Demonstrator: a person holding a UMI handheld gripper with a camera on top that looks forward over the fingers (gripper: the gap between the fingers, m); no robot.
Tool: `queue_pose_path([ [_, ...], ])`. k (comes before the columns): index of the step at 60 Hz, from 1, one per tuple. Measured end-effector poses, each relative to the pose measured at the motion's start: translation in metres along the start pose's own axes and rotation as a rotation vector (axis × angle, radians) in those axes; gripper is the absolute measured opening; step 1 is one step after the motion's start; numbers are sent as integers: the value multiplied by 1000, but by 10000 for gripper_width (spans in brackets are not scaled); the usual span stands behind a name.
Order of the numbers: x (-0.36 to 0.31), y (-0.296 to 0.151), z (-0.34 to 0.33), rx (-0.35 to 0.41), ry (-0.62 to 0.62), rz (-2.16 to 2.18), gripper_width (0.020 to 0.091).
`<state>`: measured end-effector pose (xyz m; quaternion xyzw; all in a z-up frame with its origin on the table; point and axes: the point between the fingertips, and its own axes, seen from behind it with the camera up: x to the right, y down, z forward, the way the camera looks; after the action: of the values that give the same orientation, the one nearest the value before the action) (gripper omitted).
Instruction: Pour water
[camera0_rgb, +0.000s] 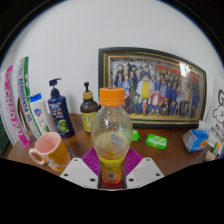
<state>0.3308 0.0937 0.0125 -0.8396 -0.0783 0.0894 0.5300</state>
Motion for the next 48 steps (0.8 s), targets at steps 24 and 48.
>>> queue_pose_path([
  [24,1,22,-13,-47,-5,47,822],
  [48,-44,15,-213,-134,153,43,855],
])
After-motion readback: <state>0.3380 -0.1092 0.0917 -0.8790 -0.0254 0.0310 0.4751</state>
